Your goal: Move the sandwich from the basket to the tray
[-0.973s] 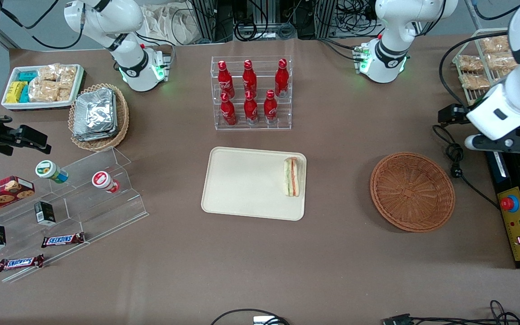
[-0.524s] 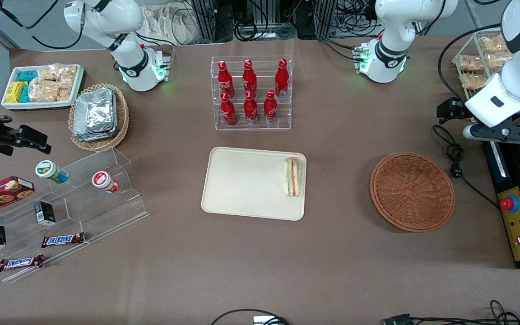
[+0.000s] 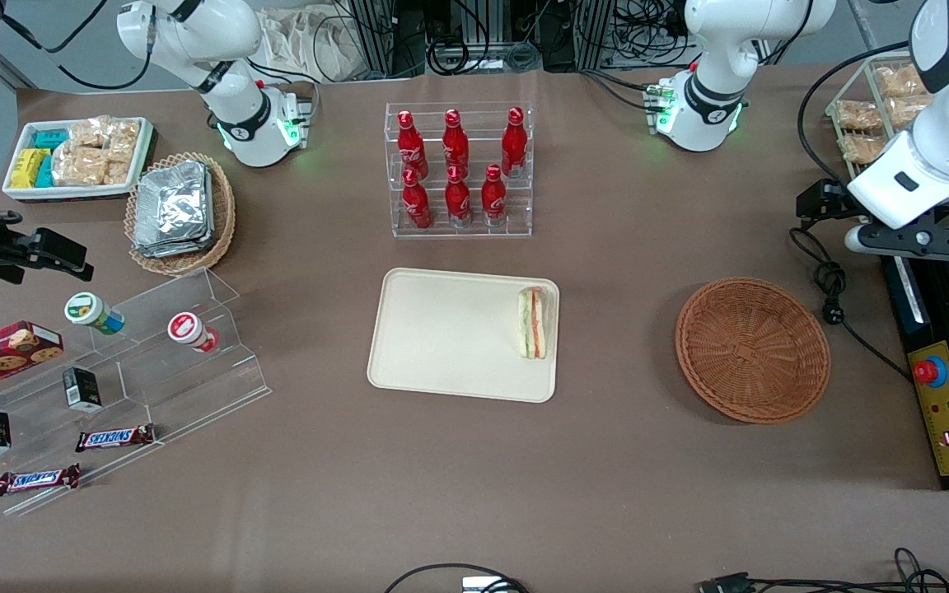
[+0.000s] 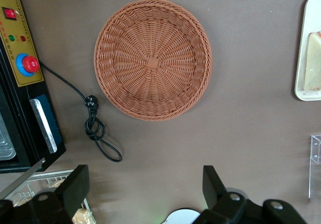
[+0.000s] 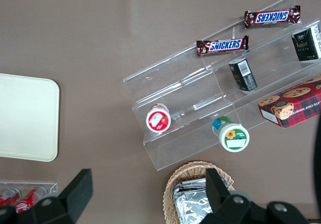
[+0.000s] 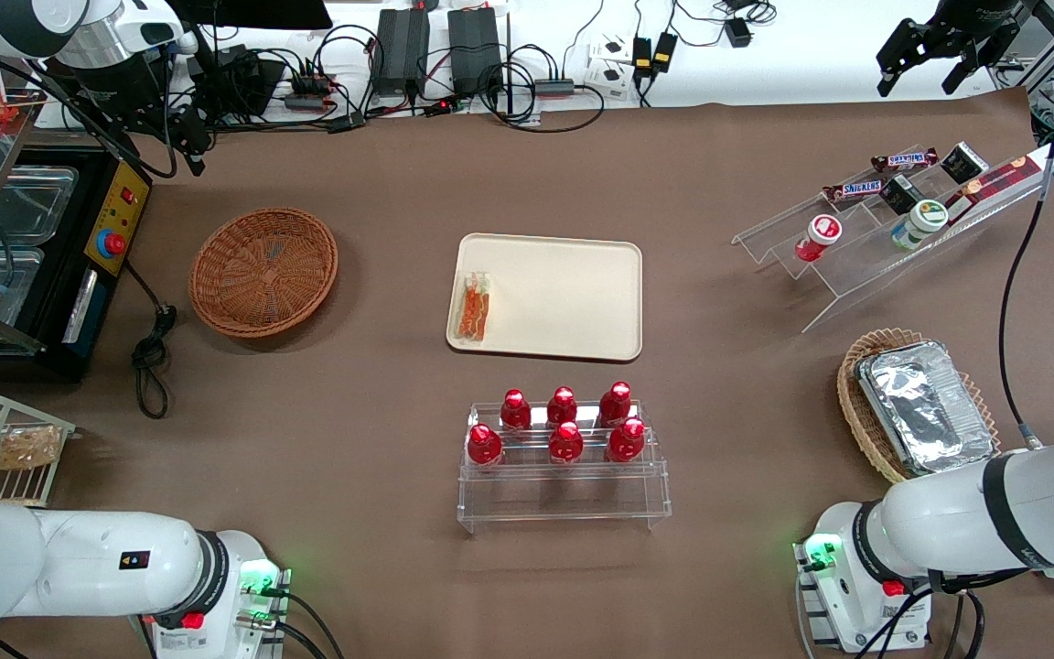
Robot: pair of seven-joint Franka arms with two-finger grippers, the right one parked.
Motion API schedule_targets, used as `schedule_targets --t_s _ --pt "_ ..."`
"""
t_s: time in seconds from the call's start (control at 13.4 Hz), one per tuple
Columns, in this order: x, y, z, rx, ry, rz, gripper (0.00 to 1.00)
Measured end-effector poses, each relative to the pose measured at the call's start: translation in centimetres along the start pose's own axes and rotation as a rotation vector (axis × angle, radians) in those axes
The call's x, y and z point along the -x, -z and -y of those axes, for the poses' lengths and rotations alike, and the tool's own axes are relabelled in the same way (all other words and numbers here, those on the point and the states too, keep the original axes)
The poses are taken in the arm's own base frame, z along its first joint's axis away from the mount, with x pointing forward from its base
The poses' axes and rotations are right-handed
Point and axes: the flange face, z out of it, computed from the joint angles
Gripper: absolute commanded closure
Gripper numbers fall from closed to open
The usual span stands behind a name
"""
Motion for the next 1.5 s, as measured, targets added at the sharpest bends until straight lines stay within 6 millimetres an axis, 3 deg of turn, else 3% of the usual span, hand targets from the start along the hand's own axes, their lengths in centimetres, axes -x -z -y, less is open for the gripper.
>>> schedule_targets --t_s 1.5 --pt "-0.60 0.71 0.81 0.002 0.014 -0.022 0.00"
